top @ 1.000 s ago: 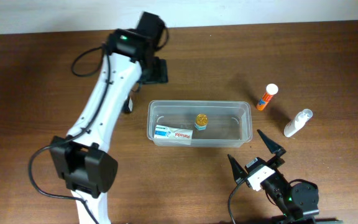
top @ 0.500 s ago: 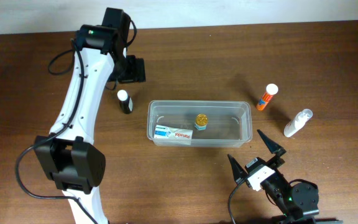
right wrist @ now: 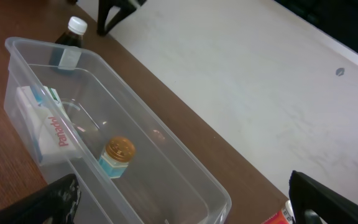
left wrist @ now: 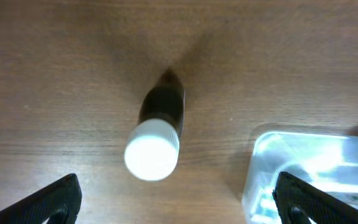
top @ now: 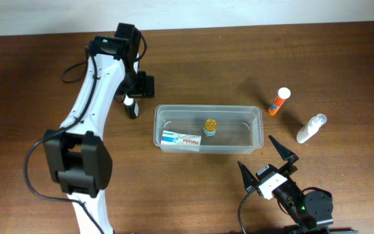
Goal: Pack container
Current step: 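Move the left gripper over the dark white-capped bottle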
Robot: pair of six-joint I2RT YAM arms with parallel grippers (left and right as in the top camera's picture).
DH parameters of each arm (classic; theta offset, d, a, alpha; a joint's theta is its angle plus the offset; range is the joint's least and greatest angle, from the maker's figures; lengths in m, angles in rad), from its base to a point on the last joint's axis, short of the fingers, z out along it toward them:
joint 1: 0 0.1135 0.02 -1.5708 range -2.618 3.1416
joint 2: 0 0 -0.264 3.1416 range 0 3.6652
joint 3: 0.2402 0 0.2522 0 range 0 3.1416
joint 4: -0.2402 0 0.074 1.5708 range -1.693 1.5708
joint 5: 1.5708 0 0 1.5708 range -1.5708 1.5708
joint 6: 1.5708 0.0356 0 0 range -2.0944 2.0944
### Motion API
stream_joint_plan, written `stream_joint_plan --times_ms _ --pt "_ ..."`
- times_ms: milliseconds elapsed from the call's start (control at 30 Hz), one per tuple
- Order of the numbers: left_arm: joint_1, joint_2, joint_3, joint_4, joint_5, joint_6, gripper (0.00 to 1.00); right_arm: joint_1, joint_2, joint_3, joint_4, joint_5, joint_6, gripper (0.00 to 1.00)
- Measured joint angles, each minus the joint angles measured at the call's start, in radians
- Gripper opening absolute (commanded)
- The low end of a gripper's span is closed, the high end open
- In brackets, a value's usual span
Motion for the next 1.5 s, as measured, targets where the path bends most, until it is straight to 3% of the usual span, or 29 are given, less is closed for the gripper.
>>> stream_joint_plan --times_ms 767,867,1000,1500 --pt "0.000 0.072 -0.061 0.080 0.000 0.006 0.98 0.000 0.000 0.000 0.000 0.000 0.000 0.98" --pt "0.000 0.073 -0.062 0.080 0.000 0.007 0.94 0.000 0.000 0.000 0.000 0.000 0.000 0.98" --pt "0.005 0.073 -0.062 0.079 0.000 0.013 0.75 0.000 0.000 0.000 0.000 0.000 0.000 0.98" --pt "0.027 0.073 -0.063 0.078 0.008 0.030 0.75 0.000 0.000 0.000 0.000 0.000 0.000 0.98"
